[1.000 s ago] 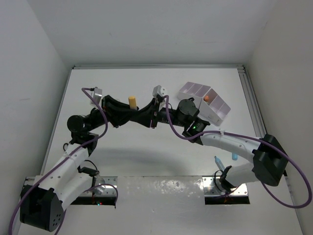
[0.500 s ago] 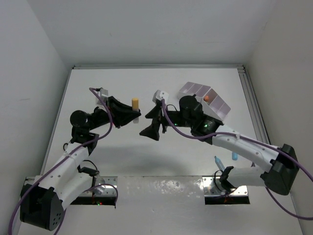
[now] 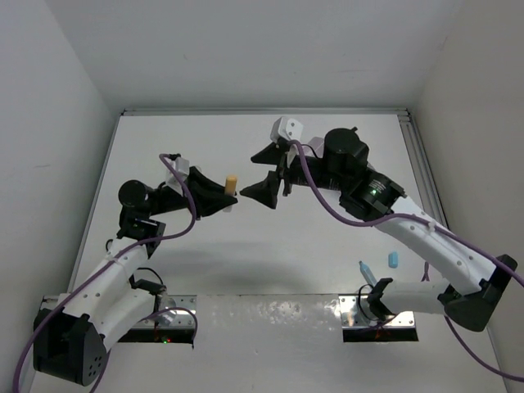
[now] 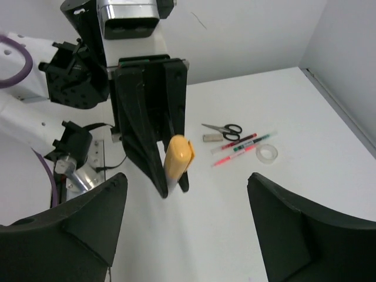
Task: Sort the stationery into containers
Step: Close the pen cap on the pen.
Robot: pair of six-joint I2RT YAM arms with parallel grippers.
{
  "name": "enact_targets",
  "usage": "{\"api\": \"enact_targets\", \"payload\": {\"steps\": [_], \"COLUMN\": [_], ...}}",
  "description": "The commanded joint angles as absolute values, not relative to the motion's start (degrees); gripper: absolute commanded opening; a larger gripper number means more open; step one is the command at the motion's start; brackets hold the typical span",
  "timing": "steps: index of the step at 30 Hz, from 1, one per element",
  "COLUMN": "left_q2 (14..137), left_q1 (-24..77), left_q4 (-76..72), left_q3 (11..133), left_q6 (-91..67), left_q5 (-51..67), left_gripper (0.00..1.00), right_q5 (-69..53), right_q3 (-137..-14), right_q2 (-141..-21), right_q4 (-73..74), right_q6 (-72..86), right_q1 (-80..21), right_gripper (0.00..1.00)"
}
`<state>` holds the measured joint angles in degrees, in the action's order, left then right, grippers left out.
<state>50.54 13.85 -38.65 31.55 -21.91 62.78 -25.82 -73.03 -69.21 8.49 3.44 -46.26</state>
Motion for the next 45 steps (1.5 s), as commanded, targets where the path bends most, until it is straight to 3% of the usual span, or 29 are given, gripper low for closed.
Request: {"api": "enact_targets", "payload": {"steps": [1, 6, 9, 10, 13, 14, 18, 25, 28, 33, 45], "left_q2": [49.57, 49.66, 49.66, 49.48, 49.57, 49.57, 50.09, 53.52, 53.61, 53.79, 54.76], "left_q1": [13.80, 13.89, 13.89, 13.80, 13.89, 13.89, 13.80, 13.27, 13.45, 13.27, 13.18], "left_q4": [-38.94, -39.72, -40.08, -40.17, -41.04, -41.74, -44.98, -63.34, -64.25, -66.44, -66.62], "left_q3": [33.66, 33.66, 33.58, 33.57, 33.49, 33.40, 33.49, 34.62, 35.77, 37.00, 38.49], "left_q6": [-19.34, -19.95, -20.39, -20.39, -21.35, -22.05, -26.95, -45.77, -46.32, -47.20, -47.20], "left_q5": [65.30, 65.39, 65.65, 65.48, 65.31, 65.22, 63.20, 56.42, 57.04, 56.70, 55.20], "left_gripper": [0.00, 0.00, 0.00, 0.00, 0.00, 0.00, 0.00, 0.00, 0.00, 0.00, 0.00], "right_q5": [-27.33, -30.67, -31.90, -32.08, -32.96, -33.13, -34.71, -32.70, -33.14, -27.87, -23.99], "right_q3": [-74.44, -74.71, -74.45, -74.18, -73.13, -72.60, -67.61, -54.61, -48.45, -41.23, -35.86], "right_q2": [-72.67, -76.37, -78.57, -79.10, -79.89, -79.89, -79.19, -79.71, -80.59, -81.30, -84.02], "right_q4": [2.73, -3.33, -7.46, -8.17, -9.83, -10.54, -14.93, -18.63, -27.38, -29.52, -26.89], "right_q6": [4.13, 7.46, 10.10, 10.46, 12.04, 12.65, 15.63, 15.46, 19.68, 18.80, 14.76], "right_q1": [-46.23, -46.32, -46.23, -46.23, -46.23, -46.23, -46.14, -51.76, -53.43, -55.72, -57.66], "right_gripper": [0.81, 0.80, 0.69, 0.60, 0.48, 0.35, 0.00, 0.00, 0.00, 0.00, 0.00]}}
